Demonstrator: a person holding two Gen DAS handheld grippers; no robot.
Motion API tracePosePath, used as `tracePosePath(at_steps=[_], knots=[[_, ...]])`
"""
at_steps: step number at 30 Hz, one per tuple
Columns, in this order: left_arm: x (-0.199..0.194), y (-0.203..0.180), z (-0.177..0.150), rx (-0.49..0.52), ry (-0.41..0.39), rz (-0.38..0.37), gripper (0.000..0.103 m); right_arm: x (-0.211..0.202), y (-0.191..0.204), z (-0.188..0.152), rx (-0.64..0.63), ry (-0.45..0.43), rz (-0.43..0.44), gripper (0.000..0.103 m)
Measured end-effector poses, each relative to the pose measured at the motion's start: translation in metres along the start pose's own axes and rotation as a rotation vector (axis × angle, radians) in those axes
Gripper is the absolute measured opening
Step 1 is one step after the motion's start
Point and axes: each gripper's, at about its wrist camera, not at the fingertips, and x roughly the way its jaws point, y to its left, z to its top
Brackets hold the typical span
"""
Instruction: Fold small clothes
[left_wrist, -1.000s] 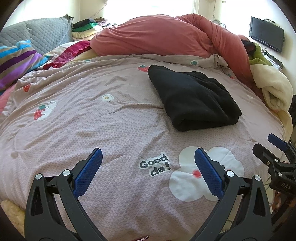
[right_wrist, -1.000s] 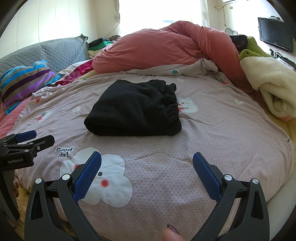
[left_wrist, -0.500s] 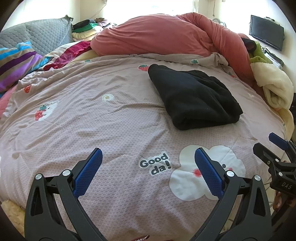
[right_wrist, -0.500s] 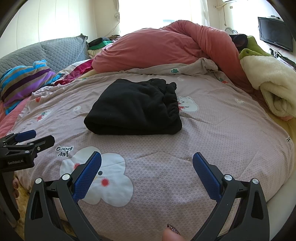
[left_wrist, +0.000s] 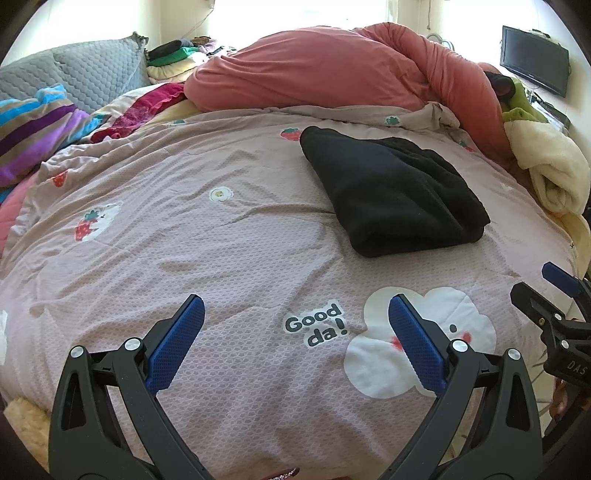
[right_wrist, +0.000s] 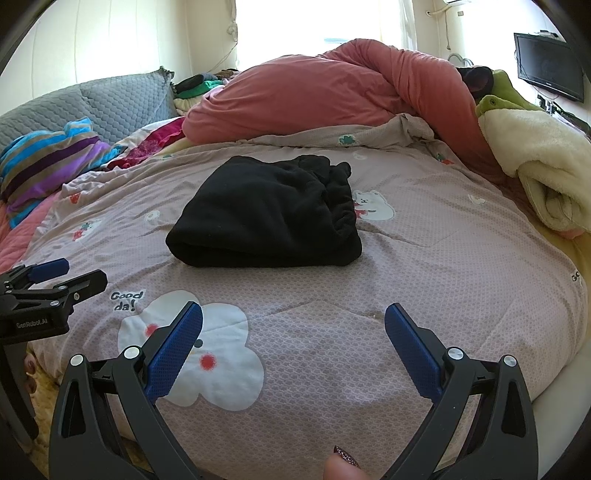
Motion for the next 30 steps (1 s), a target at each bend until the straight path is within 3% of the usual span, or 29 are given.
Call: tracePosePath(at_steps=[21,24,30], knots=[[0.004,0.001,-0.003,0.007,0.029,0.002,0.093,-0.002,-0.007,-0.002,0.026,-0.001,-0.039,0.098],[0.007,0.003,-0.004,0.001,0.041,0.019,0.094,-0.003,-0.013,-0.002,0.045,-0.002,-0.078,0.098],[0.018,0.030,-0.005,-0.098,0.093,0.033,0.093,-0.016,-0.065,-0.009,0.184,-0.012,-0.299,0.098]])
